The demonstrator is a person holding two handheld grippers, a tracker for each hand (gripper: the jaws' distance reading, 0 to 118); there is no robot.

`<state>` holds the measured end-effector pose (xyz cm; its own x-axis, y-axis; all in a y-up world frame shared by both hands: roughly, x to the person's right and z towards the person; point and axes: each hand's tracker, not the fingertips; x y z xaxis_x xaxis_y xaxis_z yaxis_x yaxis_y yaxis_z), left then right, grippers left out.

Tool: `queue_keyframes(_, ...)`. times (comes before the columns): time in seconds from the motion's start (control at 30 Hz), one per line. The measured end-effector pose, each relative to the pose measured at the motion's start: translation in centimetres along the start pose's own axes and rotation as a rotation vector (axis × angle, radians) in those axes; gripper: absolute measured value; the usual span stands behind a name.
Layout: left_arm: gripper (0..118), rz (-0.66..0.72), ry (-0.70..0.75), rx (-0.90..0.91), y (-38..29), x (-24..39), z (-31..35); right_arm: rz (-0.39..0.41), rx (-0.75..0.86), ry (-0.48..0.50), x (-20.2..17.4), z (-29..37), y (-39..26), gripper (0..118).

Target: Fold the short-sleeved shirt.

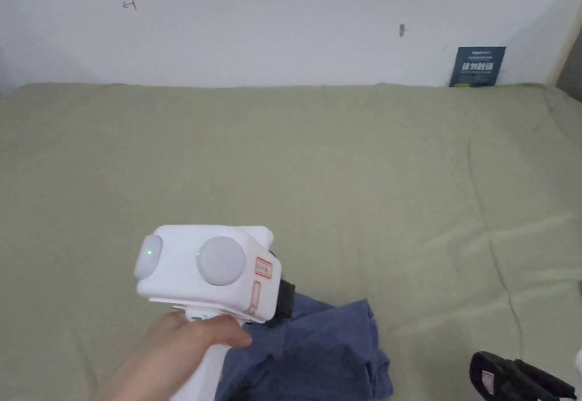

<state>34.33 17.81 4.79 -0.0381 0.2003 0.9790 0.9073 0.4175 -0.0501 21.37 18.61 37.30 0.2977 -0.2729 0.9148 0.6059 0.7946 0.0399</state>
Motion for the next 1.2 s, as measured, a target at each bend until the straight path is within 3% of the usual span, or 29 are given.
queue_keyframes(0.03, 10, -0.016, -0.005, -0.019, 0.2, 1.2, -1.5, -0.010, 0.003, 0.001, 0.3, 0.1, -0.1, 1)
queue_keyframes(0.07, 23, -0.016, -0.005, -0.038, 0.5, 2.2, -3.0, -0.017, 0.005, 0.000, 0.6, 0.1, -0.2, 1)
queue_keyframes(0.1, 61, -0.007, -0.025, -0.036, 0.4, 3.2, -4.0, -0.025, 0.004, -0.003, 0.8, 0.1, -0.2, 1)
queue_keyframes(0.13, 109, -0.003, -0.081, -0.039, 0.5, 3.9, -5.4, -0.037, 0.000, -0.008, 1.1, 0.0, -0.3, 1)
queue_keyframes(0.17, 111, -0.001, -0.129, -0.074, 0.6, 4.4, -7.0, -0.049, -0.006, -0.013, 1.4, 0.0, -0.4, 1)
queue_keyframes(0.2, 107, -0.084, -0.177, -0.009, 0.7, 5.0, -7.7, -0.057, -0.006, -0.017, 1.6, 0.1, -0.5, 1)
queue_keyframes(0.3, 110, 0.010, -0.101, -0.029, -0.1, 5.6, -8.2, -0.079, -0.007, -0.019, 2.1, 0.3, -0.8, 1)
queue_keyframes(0.43, 104, 0.084, -0.143, -0.041, 0.3, 1.9, -5.6, -0.093, -0.013, -0.023, 2.6, 0.0, -0.9, 1)
queue_keyframes(0.47, 87, 0.110, -0.152, -0.031, -0.1, 0.9, -4.8, -0.097, -0.016, -0.023, 2.7, -0.2, -0.9, 1)
queue_keyframes(0.53, 0, 0.131, -0.179, 0.048, -0.9, -1.0, -2.9, -0.104, -0.021, -0.015, 2.8, -0.5, -0.9, 1)
queue_keyframes(0.7, 0, 0.139, 0.076, 0.126, -1.2, -1.6, -1.6, -0.115, -0.025, 0.002, 2.8, -0.9, -1.0, 1)
queue_keyframes(0.73, 0, 0.122, 0.114, 0.039, -1.4, -0.7, -2.5, -0.115, -0.024, 0.002, 2.8, -0.9, -1.0, 1)
queue_keyframes(0.8, 0, 0.041, 0.331, 0.017, -1.9, 0.9, -5.9, -0.119, -0.024, 0.010, 2.9, -0.6, -0.9, 1)
queue_keyframes(0.87, 0, -0.094, 0.450, 0.042, -2.3, 4.9, -8.2, -0.123, -0.017, 0.009, 3.2, -0.2, -0.9, 1)
queue_keyframes(1.07, 0, -0.290, 0.370, 0.083, -3.9, 17.5, -13.7, -0.142, -0.021, -0.054, 5.3, 1.7, -0.9, 1)
queue_keyframes(1.2, 0, -0.231, 0.131, 0.120, -2.9, 19.1, -14.6, -0.153, -0.022, -0.100, 6.1, 2.7, -0.8, 1)
